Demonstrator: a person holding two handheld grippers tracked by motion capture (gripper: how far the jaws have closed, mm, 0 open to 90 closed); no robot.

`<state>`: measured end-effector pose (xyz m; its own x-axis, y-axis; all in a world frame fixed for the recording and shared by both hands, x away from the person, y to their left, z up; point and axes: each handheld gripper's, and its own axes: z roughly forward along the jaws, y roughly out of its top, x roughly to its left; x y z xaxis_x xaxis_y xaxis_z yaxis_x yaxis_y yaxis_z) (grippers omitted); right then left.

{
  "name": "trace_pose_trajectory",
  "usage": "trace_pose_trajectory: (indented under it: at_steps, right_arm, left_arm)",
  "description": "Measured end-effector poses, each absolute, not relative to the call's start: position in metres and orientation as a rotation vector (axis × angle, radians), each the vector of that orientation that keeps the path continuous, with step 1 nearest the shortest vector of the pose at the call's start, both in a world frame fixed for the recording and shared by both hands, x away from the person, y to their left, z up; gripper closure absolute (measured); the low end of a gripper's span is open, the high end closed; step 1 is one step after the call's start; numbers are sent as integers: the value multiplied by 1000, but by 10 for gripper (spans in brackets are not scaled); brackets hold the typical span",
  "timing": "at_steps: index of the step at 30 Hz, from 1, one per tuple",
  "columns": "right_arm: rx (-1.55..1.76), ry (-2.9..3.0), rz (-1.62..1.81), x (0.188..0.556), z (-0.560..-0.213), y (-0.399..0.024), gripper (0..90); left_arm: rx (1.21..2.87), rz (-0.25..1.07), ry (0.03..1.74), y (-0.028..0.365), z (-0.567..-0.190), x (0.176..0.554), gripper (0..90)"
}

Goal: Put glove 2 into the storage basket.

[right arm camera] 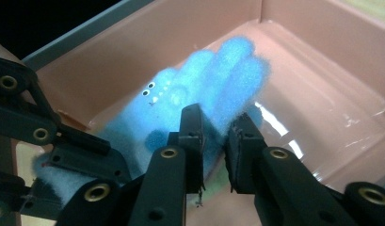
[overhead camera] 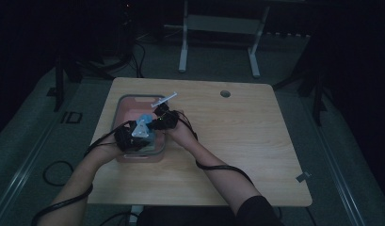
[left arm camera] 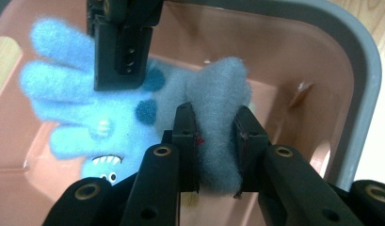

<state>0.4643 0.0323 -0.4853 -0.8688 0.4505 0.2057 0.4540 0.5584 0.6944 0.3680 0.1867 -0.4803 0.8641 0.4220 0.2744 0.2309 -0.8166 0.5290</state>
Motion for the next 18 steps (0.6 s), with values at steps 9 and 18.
trace_pose_trajectory:
  at_steps: [9, 18]
  right_arm:
    - [-819, -2779, -1219, 470, -490, 26, 660]
    - [-788, -2779, -1306, 464, -473, 9, 559]
  left_arm:
    - [2555, 466, 525, 186, -483, 374, 728]
    - [2478, 459, 631, 186, -477, 375, 469]
